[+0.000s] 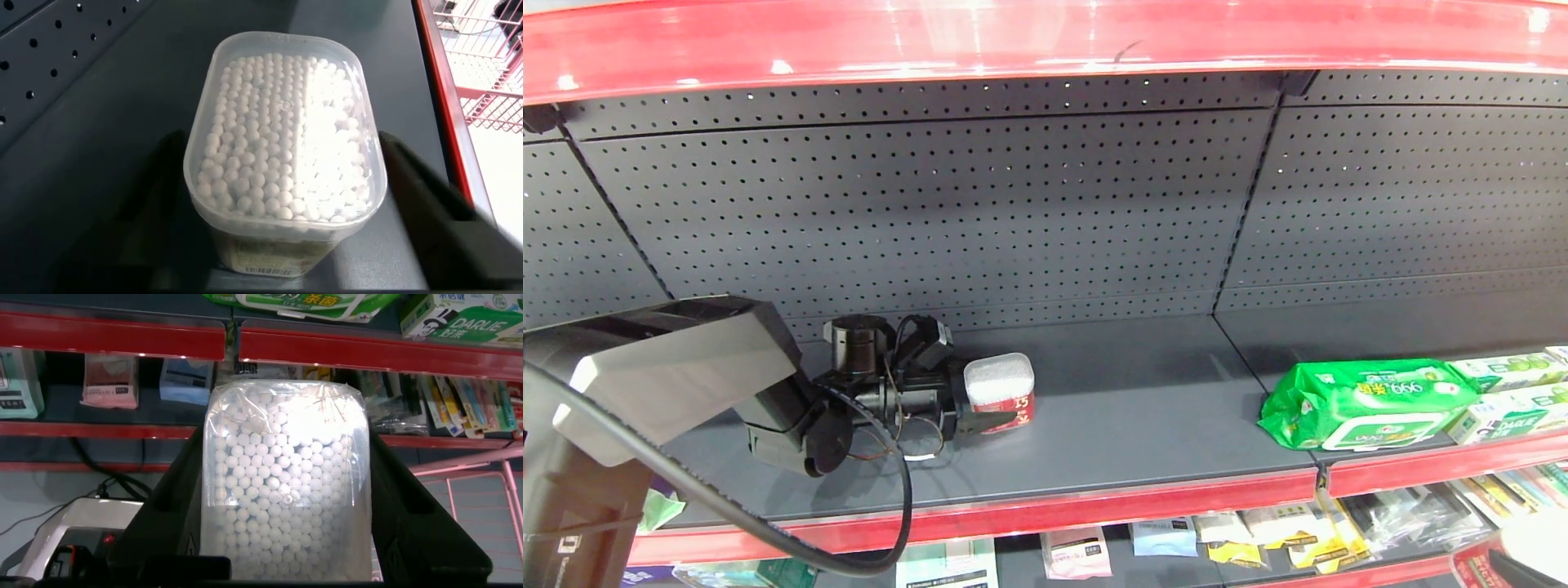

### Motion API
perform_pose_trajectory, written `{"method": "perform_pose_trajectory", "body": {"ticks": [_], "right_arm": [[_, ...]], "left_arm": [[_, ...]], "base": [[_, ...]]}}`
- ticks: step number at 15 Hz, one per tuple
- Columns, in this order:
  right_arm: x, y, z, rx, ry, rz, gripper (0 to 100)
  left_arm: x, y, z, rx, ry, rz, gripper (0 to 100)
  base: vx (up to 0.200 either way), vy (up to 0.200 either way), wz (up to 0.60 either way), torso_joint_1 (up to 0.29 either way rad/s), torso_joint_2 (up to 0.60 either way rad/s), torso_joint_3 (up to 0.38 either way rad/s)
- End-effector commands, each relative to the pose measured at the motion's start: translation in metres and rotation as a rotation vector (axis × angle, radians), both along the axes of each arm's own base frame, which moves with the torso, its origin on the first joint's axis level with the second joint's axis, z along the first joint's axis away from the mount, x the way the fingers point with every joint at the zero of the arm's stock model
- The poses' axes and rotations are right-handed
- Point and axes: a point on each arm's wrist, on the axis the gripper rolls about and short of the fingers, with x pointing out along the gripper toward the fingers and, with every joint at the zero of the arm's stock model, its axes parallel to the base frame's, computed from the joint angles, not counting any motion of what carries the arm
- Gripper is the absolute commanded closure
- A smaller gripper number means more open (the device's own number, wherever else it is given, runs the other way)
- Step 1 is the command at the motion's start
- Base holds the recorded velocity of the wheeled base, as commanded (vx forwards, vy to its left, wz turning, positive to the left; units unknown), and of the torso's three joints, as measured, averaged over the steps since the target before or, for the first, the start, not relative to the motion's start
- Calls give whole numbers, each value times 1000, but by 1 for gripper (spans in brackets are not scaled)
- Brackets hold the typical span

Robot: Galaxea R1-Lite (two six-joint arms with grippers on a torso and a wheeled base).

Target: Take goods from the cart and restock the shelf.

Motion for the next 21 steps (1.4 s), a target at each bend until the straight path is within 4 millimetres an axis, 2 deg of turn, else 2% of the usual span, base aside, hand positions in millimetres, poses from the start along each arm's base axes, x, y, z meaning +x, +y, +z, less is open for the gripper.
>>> {"method": "perform_pose_trajectory", "body": {"ticks": [1, 15, 21], "right_arm": [[0, 0, 0, -1, 1, 1, 100], [3, 0, 1, 1, -3, 0, 100], [9, 0, 6, 2, 4, 1, 100]], "left_arm": [[0, 0, -1, 0, 3, 1, 100], [-6, 2, 5, -4, -14, -13, 100], [-17, 16, 10, -10, -32, 9, 100]], "base": [[0, 0, 0, 0, 0, 0], [0, 0, 0, 0, 0, 0], [0, 0, 0, 0, 0, 0]]}}
